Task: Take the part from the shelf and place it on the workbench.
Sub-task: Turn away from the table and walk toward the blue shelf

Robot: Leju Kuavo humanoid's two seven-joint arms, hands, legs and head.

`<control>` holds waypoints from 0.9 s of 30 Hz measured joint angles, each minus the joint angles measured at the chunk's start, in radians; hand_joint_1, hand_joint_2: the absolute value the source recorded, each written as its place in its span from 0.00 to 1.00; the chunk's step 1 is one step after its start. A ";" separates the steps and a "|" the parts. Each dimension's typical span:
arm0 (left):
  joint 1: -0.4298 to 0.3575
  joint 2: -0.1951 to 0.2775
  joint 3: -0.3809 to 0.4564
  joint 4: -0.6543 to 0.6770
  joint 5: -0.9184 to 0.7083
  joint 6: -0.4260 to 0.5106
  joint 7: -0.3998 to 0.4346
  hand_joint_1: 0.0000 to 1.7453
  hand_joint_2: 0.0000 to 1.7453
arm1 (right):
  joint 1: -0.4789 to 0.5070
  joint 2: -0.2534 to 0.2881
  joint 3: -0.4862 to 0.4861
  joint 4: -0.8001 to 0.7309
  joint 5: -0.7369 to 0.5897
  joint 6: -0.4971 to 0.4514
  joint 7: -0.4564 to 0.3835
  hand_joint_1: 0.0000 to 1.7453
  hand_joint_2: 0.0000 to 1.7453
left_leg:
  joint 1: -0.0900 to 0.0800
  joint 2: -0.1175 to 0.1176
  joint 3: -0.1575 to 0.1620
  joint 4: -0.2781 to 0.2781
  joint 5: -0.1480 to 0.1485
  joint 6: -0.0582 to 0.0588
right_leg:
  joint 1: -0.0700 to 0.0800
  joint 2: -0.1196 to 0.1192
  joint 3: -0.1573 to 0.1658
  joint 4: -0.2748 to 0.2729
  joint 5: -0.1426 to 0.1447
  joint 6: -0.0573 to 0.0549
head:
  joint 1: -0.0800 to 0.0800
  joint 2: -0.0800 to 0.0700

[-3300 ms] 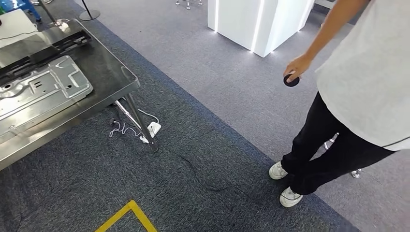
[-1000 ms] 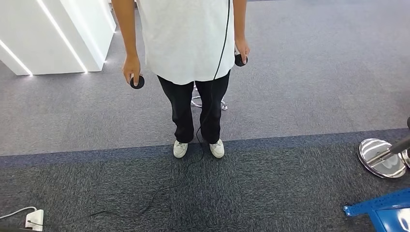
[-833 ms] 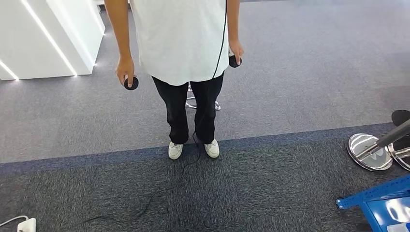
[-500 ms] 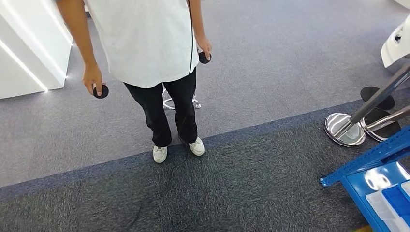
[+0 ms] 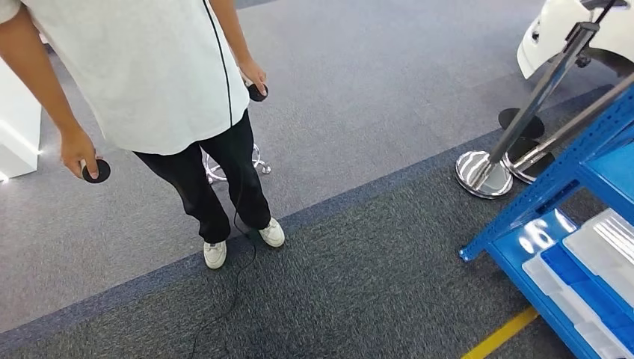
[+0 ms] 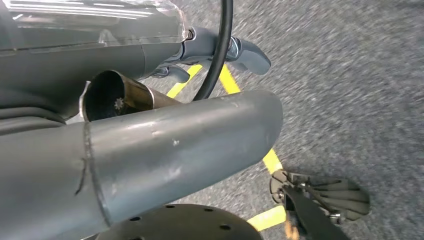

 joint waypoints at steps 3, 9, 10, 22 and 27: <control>-0.004 0.000 0.000 0.000 0.000 0.000 0.000 0.00 0.00 | 0.005 -0.002 -0.001 0.000 0.000 0.000 0.000 0.00 1.00 | 0.002 0.032 0.006 -0.019 0.013 0.013 | -0.002 0.007 -0.011 0.003 0.001 0.019 | 0.001 0.000; 0.002 -0.003 0.000 0.000 0.000 -0.003 0.008 0.00 0.00 | 0.004 -0.003 -0.002 0.000 -0.001 -0.001 0.002 0.00 1.00 | 0.001 0.123 0.007 -0.034 0.022 0.030 | -0.005 -0.103 -0.130 0.258 -0.122 0.038 | 0.007 0.000; 0.002 -0.003 0.000 0.000 0.000 -0.003 0.009 0.00 0.00 | 0.004 -0.003 -0.002 0.000 -0.001 -0.001 0.003 0.00 1.00 | 0.001 0.137 0.008 -0.033 0.020 0.028 | -0.008 -0.108 -0.116 0.237 -0.103 0.041 | 0.007 0.000; -0.004 -0.009 -0.002 0.000 0.001 0.006 0.013 0.00 0.00 | 0.002 -0.003 -0.009 0.000 0.000 0.000 0.010 0.00 1.00 | 0.003 0.109 -0.059 0.177 -0.122 -0.026 | -0.009 -0.106 0.013 -0.017 -0.002 -0.009 | 0.006 0.000; 0.002 -0.009 -0.002 0.000 0.010 0.007 0.016 0.00 0.00 | 0.002 -0.001 -0.010 0.000 0.001 0.000 0.009 0.00 1.00 | 0.003 0.072 -0.062 0.150 -0.047 -0.016 | -0.005 -0.036 0.012 -0.008 -0.002 -0.010 | 0.006 0.000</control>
